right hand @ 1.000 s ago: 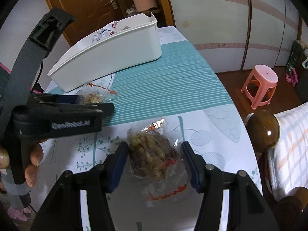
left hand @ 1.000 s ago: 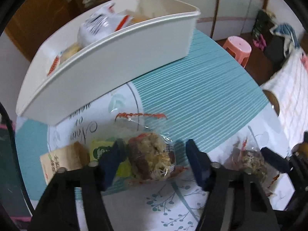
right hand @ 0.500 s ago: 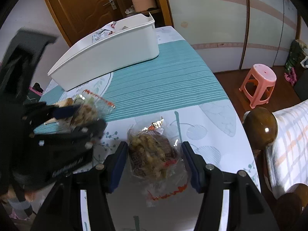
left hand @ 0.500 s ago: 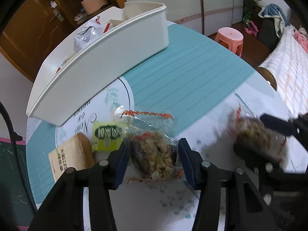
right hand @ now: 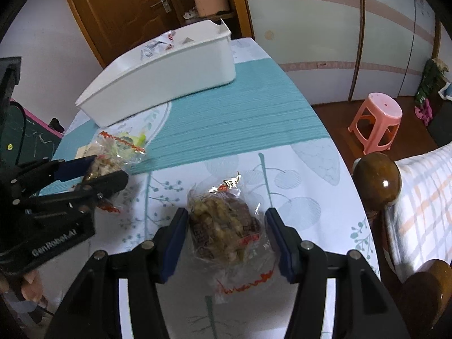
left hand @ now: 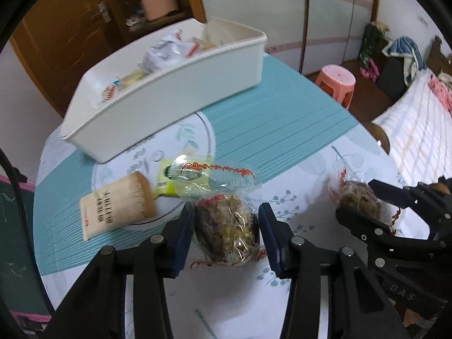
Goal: Organize snacks
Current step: 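Lift both nut bags up over the white bin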
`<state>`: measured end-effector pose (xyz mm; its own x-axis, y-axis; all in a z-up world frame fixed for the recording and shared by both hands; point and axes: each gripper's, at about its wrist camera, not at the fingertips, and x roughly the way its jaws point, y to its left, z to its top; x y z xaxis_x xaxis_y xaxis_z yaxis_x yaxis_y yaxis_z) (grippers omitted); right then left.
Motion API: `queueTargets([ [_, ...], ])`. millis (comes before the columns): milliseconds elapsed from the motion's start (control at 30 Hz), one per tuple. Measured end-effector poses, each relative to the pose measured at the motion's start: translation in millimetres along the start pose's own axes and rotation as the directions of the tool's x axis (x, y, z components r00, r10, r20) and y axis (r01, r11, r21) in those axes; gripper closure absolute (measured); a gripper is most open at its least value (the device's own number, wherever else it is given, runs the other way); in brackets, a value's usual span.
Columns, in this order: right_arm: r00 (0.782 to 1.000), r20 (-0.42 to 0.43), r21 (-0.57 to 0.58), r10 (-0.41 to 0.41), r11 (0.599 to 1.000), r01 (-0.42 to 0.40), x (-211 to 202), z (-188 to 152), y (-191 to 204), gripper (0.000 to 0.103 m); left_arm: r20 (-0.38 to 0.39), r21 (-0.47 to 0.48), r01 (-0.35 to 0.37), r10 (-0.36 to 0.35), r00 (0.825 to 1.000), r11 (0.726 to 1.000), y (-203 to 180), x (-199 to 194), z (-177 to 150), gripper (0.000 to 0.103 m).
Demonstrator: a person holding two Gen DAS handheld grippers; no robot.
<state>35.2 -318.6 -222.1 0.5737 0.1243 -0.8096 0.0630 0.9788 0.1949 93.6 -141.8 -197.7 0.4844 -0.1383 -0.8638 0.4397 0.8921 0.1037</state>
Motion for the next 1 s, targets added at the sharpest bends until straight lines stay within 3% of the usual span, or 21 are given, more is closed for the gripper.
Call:
queueTargets([
  [367, 0.991, 0.097, -0.097, 0.089, 0.992, -0.079, -41.7, 30.8, 53.5, 0.047, 0.089, -0.096, -0.001, 0.01, 0.996, 0.995, 46.7, -54.5, 15.1, 0.059],
  [700, 0.954, 0.26, -0.176, 0.149, 0.979, -0.104, -98.1, 117.4, 94.9, 0.047, 0.246, -0.139, -0.039, 0.072, 0.967, 0.99, 100.2, -123.4, 72.5, 0.059],
  [1000, 0.913, 0.365, -0.229, 0.181, 0.968, -0.1, -137.8, 205.8, 124.5, 0.047, 0.316, -0.169, -0.093, 0.143, 0.938, 0.981, 148.6, -158.7, 141.6, 0.059],
])
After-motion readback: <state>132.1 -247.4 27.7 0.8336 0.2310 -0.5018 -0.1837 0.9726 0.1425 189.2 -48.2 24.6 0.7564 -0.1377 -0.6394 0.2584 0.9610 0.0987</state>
